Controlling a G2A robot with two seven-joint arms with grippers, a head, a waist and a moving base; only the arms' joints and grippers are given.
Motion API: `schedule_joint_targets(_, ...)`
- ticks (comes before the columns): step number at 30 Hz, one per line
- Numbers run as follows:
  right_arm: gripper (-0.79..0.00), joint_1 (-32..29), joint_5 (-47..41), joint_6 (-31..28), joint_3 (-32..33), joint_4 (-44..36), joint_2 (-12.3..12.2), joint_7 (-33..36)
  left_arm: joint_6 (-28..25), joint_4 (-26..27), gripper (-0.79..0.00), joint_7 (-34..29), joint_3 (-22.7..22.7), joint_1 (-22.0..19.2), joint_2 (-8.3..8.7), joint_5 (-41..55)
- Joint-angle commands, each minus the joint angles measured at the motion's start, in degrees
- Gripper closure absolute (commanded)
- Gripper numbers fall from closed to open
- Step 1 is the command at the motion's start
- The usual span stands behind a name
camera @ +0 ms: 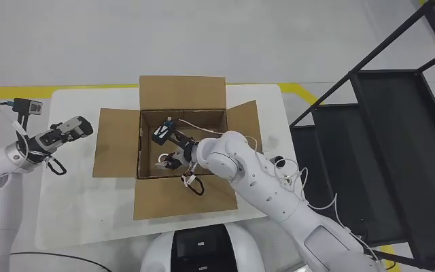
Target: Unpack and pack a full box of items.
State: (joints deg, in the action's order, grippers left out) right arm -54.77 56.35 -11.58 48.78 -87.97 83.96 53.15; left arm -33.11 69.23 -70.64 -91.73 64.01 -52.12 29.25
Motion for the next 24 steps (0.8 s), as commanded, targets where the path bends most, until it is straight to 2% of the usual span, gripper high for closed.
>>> schedule_joint_targets(1, -0.785, 0.0, 0.0, 0.0, 0.0, 0.0, 0.0, 0.0, 0.0, 0.0, -0.785, 0.0, 0.0, 0.0, 0.0, 0.0)
schedule_joint_targets(9, -0.785, 1.1, 0.34, -0.9, -0.97, 2.4, 0.27, -1.29, 0.0, 0.0, -0.785, 0.0, 0.0, 0.0, 0.0, 0.0)
schedule_joint_targets(14, -0.785, 8.28, -2.28, -3.14, -4.82, 14.01, 2.39, -4.75, 0.0, 0.0, -0.785, 0.0, 0.0, 0.0, 0.0, 0.0)
schedule_joint_targets(24, -0.785, 19.81, -5.43, -6.44, -15.01, 35.67, 8.78, -8.32, 0.0, 0.0, -0.785, 0.0, 0.0, 0.0, 0.0, 0.0)
